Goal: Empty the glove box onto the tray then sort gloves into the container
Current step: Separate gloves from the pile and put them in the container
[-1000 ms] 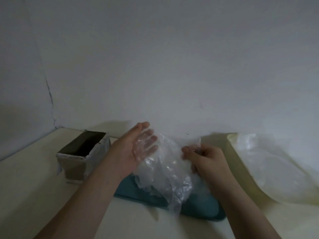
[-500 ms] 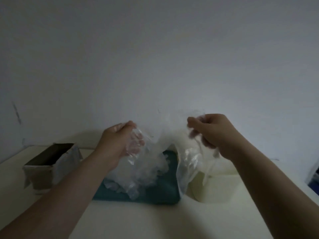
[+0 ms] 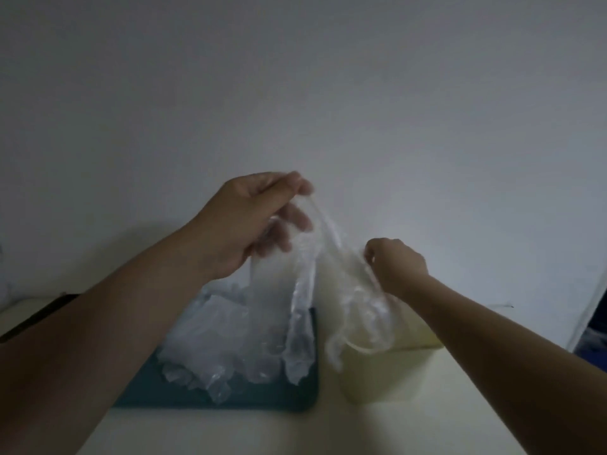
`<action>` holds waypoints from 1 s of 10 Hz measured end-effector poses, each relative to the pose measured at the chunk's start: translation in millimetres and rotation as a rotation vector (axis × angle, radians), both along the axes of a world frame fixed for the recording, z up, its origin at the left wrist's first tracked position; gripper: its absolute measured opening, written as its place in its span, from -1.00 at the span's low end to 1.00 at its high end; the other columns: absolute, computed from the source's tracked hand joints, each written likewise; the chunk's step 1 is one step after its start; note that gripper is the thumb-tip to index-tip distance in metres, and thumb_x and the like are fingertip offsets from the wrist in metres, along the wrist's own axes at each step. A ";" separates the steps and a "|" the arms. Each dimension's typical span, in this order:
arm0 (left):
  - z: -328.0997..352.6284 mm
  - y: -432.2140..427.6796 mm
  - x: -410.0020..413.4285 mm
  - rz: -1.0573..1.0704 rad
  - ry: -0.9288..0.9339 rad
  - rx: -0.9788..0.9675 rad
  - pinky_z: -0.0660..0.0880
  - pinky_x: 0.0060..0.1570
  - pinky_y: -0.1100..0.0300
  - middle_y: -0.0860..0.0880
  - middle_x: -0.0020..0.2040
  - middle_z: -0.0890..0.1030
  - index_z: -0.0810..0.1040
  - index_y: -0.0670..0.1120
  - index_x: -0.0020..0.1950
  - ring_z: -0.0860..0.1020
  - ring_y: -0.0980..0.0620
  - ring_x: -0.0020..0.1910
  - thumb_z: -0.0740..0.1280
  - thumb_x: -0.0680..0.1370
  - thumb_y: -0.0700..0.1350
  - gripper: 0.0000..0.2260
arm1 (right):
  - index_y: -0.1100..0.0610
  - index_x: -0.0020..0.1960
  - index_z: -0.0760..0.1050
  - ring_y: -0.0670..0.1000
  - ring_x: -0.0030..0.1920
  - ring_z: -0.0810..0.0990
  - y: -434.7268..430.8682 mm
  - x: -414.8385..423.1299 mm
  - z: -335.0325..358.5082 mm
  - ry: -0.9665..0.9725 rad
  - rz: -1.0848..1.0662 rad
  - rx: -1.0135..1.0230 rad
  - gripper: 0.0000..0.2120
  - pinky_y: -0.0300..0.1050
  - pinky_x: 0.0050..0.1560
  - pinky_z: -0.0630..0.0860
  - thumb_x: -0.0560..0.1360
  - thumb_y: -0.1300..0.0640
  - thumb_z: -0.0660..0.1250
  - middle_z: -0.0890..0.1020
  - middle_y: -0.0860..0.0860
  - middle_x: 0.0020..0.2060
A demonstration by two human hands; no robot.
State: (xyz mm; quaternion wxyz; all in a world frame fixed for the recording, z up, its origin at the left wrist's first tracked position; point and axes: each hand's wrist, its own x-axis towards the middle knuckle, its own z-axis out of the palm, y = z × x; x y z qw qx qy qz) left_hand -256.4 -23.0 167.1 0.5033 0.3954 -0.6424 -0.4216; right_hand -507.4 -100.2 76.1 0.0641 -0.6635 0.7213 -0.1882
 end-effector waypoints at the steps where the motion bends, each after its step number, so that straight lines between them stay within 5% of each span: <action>1: -6.1 -36.7 -39.9 0.035 0.006 0.028 0.34 -0.46 0.24 -0.06 -0.26 0.72 0.66 -0.04 0.06 0.51 0.07 -0.52 0.31 0.69 0.05 -0.79 | 0.20 0.27 0.65 -0.06 -0.01 0.62 -4.1 13.1 -13.3 -0.504 -0.365 -0.021 -0.74 -0.25 0.06 0.57 0.59 0.23 0.41 0.72 -0.05 0.01; 2: -28.2 -77.7 -77.9 0.101 -0.022 0.067 0.38 -0.50 0.26 -0.06 -0.30 0.71 0.66 -0.09 0.07 0.52 0.07 -0.54 0.32 0.69 0.02 -0.79 | 0.18 0.15 0.72 0.16 0.07 0.64 -22.2 4.6 7.6 -0.462 -1.394 -0.346 -0.70 0.06 0.22 0.63 0.43 0.31 0.58 0.73 0.20 0.00; 3: -58.7 -111.6 -102.3 0.158 -0.119 0.091 0.37 -0.54 0.31 -0.06 -0.33 0.69 0.64 -0.12 0.06 0.52 0.08 -0.56 0.31 0.68 0.01 -0.78 | 0.03 0.54 0.36 0.03 0.23 0.61 25.3 -56.8 -5.8 -0.306 -0.138 -0.114 -0.38 -0.02 0.23 0.57 0.54 0.14 0.47 0.52 0.07 0.20; 4: -87.4 -133.3 -116.6 0.179 -0.239 0.104 0.38 -0.54 0.30 -0.05 -0.38 0.68 0.63 -0.09 0.00 0.55 0.05 -0.54 0.30 0.68 0.01 -0.78 | 0.13 0.56 0.32 0.20 0.35 0.51 15.9 -77.6 24.9 0.009 -0.014 -0.238 -0.30 0.00 0.30 0.43 0.48 0.23 0.48 0.49 0.19 0.37; 5: -108.1 -145.1 -122.5 0.225 -0.449 0.066 0.43 -0.45 0.29 -0.08 -0.37 0.65 0.60 -0.08 -0.23 0.61 -0.04 -0.44 0.31 0.66 -0.03 -0.71 | 0.09 0.50 0.41 0.13 0.34 0.52 22.5 -83.4 41.2 -0.064 -0.023 -0.439 -0.51 -0.13 0.25 0.36 0.59 0.28 0.31 0.52 0.10 0.39; 6: -114.2 -150.9 -127.3 0.280 -0.632 0.039 0.49 -0.15 0.21 -0.14 -0.07 0.71 0.68 -0.15 0.00 0.69 -0.15 -0.07 0.34 0.62 -0.04 -0.79 | 0.04 0.45 0.49 0.09 0.37 0.53 32.5 -59.8 42.2 -0.186 0.086 -0.408 -0.63 -0.19 0.29 0.34 0.67 0.17 0.24 0.55 0.04 0.39; 7: -103.7 -146.5 -130.0 0.238 -0.701 0.100 0.48 -0.35 0.28 -0.18 -0.03 0.68 0.62 -0.20 0.10 0.66 -0.09 -0.19 0.37 0.60 -0.13 -0.84 | 0.00 0.53 0.40 0.04 0.44 0.46 39.0 -21.1 32.2 -0.232 0.255 -0.080 -0.60 -0.24 0.30 0.28 0.71 0.06 0.19 0.47 0.03 0.48; 8: -97.5 -139.9 -122.0 0.148 -0.588 0.263 0.53 -0.50 0.28 -0.20 -0.15 0.63 0.55 -0.23 0.02 0.61 -0.03 -0.42 0.40 0.56 -0.27 -0.92 | -0.04 0.61 0.24 0.09 0.46 0.42 35.6 6.2 11.5 -0.250 0.317 0.228 -0.55 -0.08 0.39 0.35 0.73 -0.02 0.10 0.41 0.03 0.51; 9: -96.6 -128.6 -102.1 0.139 -0.502 0.304 0.68 -0.04 -0.03 -0.15 0.05 0.55 0.50 -0.10 0.07 0.63 -0.14 -0.04 0.40 0.56 -0.27 -0.85 | -0.09 0.66 0.08 0.18 0.52 0.34 20.1 19.6 -9.7 -0.122 0.284 0.320 -0.46 0.15 0.50 0.34 0.71 -0.12 0.06 0.25 0.06 0.61; 10: -99.2 -121.7 -76.7 0.174 -0.385 0.227 0.66 0.14 0.02 -0.08 0.29 0.54 0.47 -0.06 0.42 0.62 -0.08 0.14 0.43 0.58 -0.17 -0.59 | -0.13 0.67 -0.01 0.26 0.59 0.21 6.6 29.4 -27.2 0.099 0.261 0.380 -0.40 0.23 0.56 0.21 0.68 -0.24 0.05 0.09 0.10 0.65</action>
